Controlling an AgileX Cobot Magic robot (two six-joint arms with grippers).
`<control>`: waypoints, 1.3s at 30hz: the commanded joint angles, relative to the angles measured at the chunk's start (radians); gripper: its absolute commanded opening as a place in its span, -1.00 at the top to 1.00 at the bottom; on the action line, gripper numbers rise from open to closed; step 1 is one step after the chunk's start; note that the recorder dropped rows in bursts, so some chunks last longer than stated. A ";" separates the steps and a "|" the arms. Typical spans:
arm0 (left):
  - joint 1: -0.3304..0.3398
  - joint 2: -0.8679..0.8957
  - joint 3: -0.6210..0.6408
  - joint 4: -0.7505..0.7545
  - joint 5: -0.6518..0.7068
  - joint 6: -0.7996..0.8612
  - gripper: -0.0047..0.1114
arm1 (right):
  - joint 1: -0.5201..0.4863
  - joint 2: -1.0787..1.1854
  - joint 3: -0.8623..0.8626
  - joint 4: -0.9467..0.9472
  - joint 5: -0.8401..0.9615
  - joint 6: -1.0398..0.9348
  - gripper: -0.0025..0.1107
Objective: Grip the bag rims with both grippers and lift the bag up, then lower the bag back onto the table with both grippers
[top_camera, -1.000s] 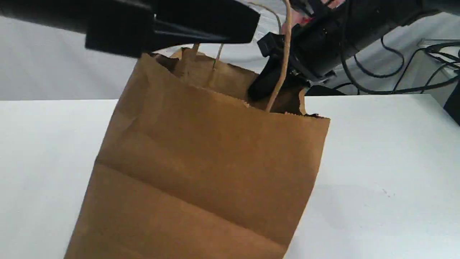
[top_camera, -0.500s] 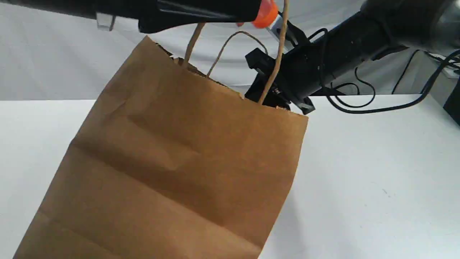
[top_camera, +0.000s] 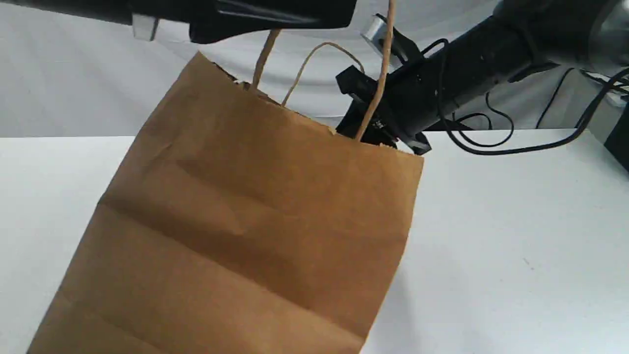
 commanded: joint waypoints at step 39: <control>-0.006 -0.004 0.236 0.109 -0.221 -0.132 0.92 | -0.005 -0.233 -0.005 -0.206 -0.011 0.009 0.96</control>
